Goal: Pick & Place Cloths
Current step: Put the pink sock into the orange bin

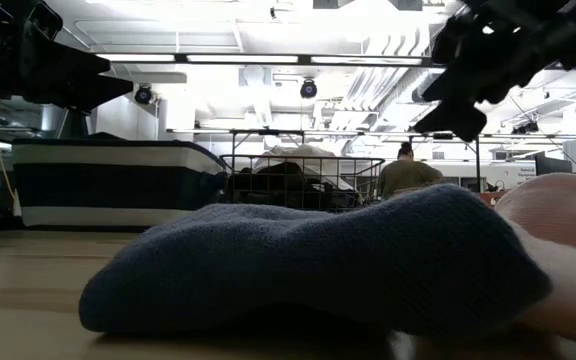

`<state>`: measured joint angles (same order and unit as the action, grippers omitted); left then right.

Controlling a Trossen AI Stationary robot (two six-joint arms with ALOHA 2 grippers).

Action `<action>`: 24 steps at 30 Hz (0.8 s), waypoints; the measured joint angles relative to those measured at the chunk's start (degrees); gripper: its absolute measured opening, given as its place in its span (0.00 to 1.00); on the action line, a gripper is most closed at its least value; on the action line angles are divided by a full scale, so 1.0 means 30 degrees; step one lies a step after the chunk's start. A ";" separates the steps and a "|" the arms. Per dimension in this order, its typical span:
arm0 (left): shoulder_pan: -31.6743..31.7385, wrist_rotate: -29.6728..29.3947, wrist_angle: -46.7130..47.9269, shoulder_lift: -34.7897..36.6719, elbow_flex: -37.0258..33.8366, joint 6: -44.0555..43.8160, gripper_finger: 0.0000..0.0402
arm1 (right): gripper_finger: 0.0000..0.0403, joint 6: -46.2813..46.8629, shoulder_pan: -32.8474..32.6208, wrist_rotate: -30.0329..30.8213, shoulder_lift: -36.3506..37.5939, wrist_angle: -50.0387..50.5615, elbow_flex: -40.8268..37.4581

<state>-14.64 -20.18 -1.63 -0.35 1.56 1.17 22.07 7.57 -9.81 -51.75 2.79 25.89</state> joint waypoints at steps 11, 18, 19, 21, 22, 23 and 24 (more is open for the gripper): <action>0.0003 0.0000 0.0000 -0.0001 0.0000 0.0000 0.75 | 0.67 -0.0876 -0.7447 0.5848 -0.2347 -0.0373 0.0000; 0.0003 0.0000 0.0000 -0.0004 0.0000 0.0000 0.75 | 0.67 -0.1632 -1.0311 0.6746 -0.5771 -0.3674 0.0000; -0.0004 0.0000 0.0000 -0.0004 0.0000 0.0000 0.75 | 0.67 -0.1879 -1.0624 0.6736 -0.6279 -0.4302 0.0000; -0.0003 0.0000 0.0000 -0.0004 0.0000 0.0000 0.75 | 0.67 -0.2220 -1.1162 0.6730 -0.7268 -0.5540 0.0000; -0.0002 0.0002 0.0000 0.0001 0.0000 0.0006 0.75 | 0.67 -0.2351 -1.1389 0.6728 -0.7728 -0.6087 0.0000; 0.0001 0.0002 0.0000 0.0001 0.0000 0.0002 0.75 | 0.67 -0.2401 -1.1605 0.6724 -0.8176 -0.6621 0.0000; 0.0002 0.0000 0.0000 -0.0004 0.0000 0.0001 0.75 | 0.67 -0.2438 -1.1776 0.6728 -0.8603 -0.7122 0.0000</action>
<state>-14.64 -20.18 -1.63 -0.36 1.56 1.17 14.75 -27.76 10.37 -77.56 -18.58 25.89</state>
